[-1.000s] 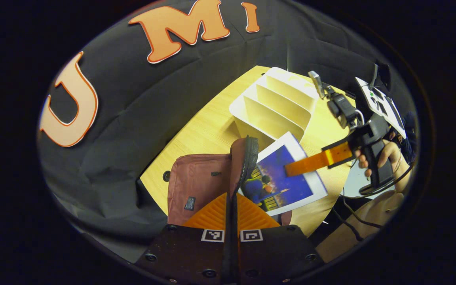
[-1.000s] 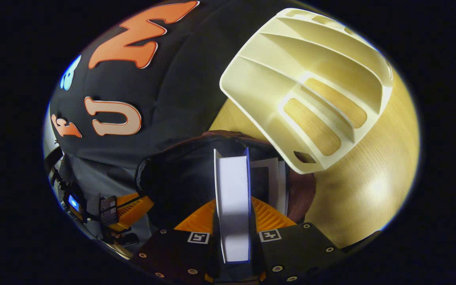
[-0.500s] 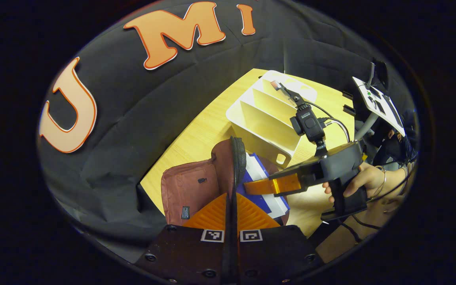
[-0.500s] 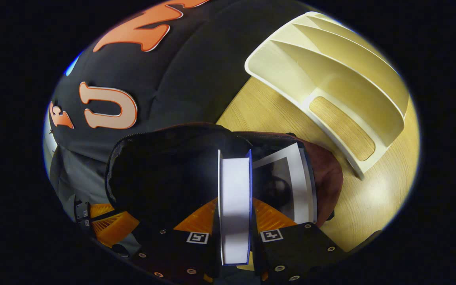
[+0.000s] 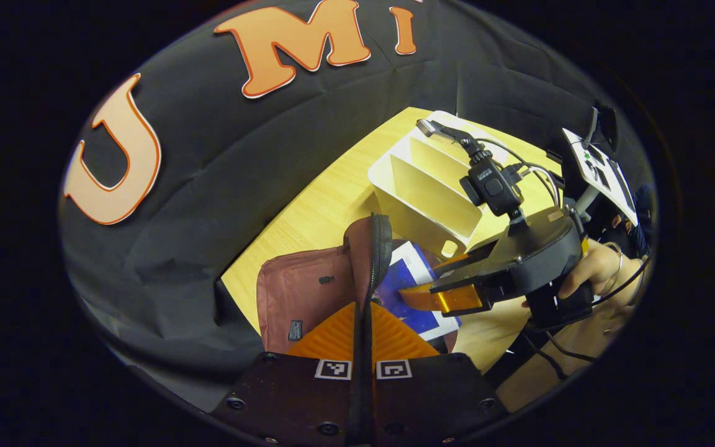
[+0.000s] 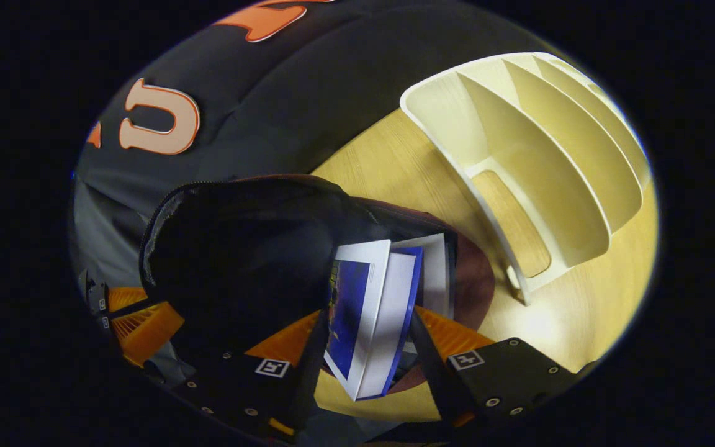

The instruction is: Open the schoolbag, grab two books from the bookshelf and put them into the schoolbag.

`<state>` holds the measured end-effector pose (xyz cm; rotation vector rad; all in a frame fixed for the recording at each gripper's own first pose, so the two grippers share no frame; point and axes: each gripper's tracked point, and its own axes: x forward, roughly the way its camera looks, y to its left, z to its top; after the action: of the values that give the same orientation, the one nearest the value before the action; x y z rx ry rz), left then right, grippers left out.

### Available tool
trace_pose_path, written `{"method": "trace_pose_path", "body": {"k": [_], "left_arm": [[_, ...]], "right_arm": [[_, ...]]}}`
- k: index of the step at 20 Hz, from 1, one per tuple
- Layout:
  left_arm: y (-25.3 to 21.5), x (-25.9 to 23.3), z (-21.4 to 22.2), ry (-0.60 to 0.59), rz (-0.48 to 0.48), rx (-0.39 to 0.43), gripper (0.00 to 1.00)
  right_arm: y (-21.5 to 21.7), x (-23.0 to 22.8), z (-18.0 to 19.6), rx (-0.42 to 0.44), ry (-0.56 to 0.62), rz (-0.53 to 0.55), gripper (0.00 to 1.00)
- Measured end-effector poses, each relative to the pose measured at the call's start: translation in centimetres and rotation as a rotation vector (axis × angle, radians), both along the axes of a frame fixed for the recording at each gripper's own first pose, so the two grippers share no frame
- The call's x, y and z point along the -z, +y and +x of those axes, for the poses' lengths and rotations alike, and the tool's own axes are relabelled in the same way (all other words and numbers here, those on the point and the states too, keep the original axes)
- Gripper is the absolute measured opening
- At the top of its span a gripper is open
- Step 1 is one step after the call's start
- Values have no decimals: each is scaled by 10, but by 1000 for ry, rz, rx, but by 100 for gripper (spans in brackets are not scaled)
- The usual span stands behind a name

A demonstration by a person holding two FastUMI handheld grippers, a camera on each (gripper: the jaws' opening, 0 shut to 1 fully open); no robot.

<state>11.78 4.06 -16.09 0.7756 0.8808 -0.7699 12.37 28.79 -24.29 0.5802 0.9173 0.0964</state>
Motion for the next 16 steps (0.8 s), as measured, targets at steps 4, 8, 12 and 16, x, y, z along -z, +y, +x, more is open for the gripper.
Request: {"method": "trace_pose_path", "body": {"k": [4,8,12,16], "left_arm": [[3,6,-3,-1,-2,-5,0],[6,13,-7,9,-10,-49,1],[7,29,-14,34,-8,-105,1],[1,53,-34,105,-34,-164,8]], "right_arm": [[-20,-13,-14,-40,-14,10,87],[-46,-24,-41,-84,-16,-12,87],[-77,-31,-66,-101,-8,-29,87],[-112,-31,-88,-116,24,-43,88]]}}
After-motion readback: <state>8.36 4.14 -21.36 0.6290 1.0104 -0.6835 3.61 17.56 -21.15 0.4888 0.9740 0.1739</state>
